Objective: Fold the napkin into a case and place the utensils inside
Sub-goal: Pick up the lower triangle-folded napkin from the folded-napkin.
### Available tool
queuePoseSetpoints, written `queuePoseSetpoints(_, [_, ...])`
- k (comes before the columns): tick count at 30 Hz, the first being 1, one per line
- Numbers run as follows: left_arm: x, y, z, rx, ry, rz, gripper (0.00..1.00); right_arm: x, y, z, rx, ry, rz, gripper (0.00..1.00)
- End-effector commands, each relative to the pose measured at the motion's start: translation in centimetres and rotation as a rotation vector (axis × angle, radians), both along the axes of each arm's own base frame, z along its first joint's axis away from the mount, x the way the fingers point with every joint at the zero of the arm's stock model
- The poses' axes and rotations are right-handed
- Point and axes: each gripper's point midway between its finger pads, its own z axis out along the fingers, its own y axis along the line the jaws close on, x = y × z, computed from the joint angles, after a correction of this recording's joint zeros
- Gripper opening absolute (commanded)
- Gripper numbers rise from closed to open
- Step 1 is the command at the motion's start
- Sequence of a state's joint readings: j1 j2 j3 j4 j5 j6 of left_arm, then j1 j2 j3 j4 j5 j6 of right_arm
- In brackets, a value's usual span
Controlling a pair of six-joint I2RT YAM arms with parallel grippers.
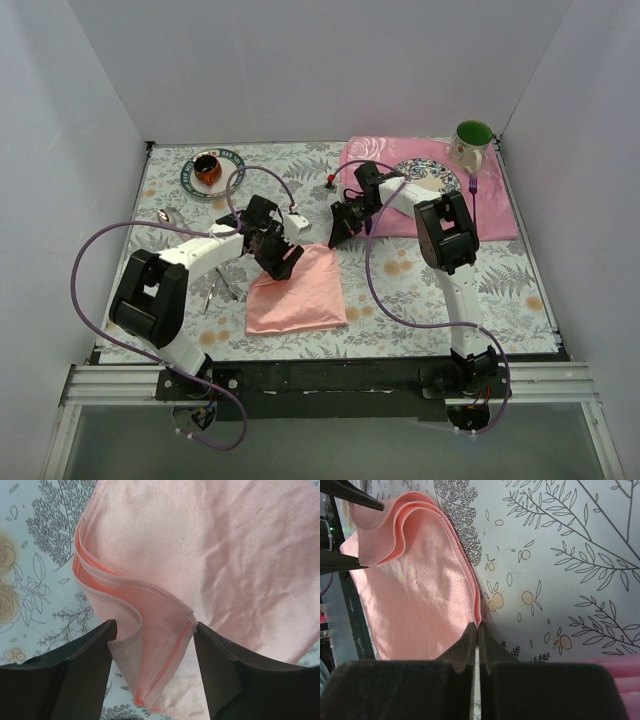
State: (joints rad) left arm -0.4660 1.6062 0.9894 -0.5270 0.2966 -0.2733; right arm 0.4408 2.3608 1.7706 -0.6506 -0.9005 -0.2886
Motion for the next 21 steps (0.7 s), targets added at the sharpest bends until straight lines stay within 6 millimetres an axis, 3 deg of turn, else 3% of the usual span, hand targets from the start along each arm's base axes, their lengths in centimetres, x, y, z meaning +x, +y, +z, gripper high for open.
queuePoseSetpoints(1, [0.8,0.1,2.9,-0.121,0.056,0.040,0.62,-0.4,-0.3,-0.1,-0.042,-0.030,0.018,0.02])
queuePoseSetpoints(7, [2.3,1.8,4.0,-0.213,0.120,0.090,0.60,-0.3,-0.3,0.0,-0.048,-0.042,0.018,0.07])
queuePoseSetpoints(17, [4.1,4.1,2.0,-0.225,0.168,0.155,0.49,-0.2,-0.7,0.6,-0.069,-0.065,0.030,0.30])
queuePoseSetpoints(21, [4.7,4.7,2.2,-0.260,0.194,0.164,0.55,-0.2,-0.6,0.6,-0.065,-0.061,0.035,0.31])
